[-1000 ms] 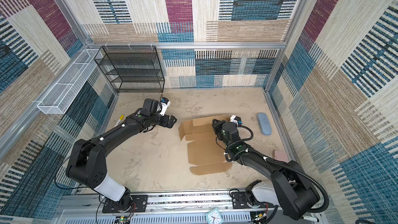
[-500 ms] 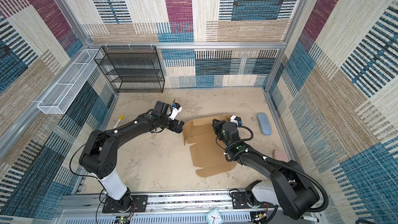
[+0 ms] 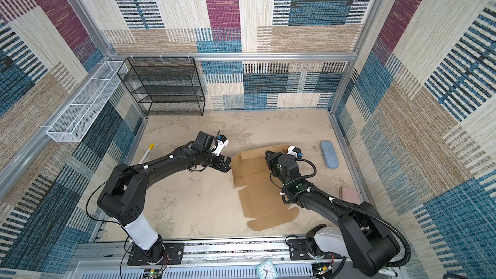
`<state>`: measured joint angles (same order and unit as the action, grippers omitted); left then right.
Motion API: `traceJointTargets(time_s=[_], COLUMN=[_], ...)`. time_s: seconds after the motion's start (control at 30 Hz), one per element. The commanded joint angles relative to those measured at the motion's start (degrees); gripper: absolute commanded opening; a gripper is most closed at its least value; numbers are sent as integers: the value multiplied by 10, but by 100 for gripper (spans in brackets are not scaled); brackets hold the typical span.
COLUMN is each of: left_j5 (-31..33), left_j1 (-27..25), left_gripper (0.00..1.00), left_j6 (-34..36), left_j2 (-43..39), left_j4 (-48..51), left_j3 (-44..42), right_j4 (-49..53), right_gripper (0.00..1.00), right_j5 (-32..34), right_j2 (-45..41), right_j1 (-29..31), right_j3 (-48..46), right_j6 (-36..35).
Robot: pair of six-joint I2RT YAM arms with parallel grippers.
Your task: Fold the paper box
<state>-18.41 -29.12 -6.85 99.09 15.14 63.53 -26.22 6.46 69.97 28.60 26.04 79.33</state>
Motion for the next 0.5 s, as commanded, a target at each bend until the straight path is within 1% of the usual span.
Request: traceJointTargets(time_s=[0.0, 0.17, 0.33, 0.47], left_j5=[-29, -37, -30, -25], left_j1=[-6, -17, -24, -34], left_gripper=[99, 99, 99, 99], left_j6=[-37, -56, -67, -75], left_j2=[-17, -40, -65, -77], left_j4=[-31, -54, -90, -100], left_j3=[-16, -48, -88, -102], right_j4=[14, 3, -26, -26], right_gripper=[0, 0, 0, 0], right_j5=[4, 9, 6, 25], right_j2=[-9, -25, -38, -68], right_j1=[3, 8, 18, 31], right_j3=[-11, -20, -40, -57], right_j6=[4, -2, -1, -11])
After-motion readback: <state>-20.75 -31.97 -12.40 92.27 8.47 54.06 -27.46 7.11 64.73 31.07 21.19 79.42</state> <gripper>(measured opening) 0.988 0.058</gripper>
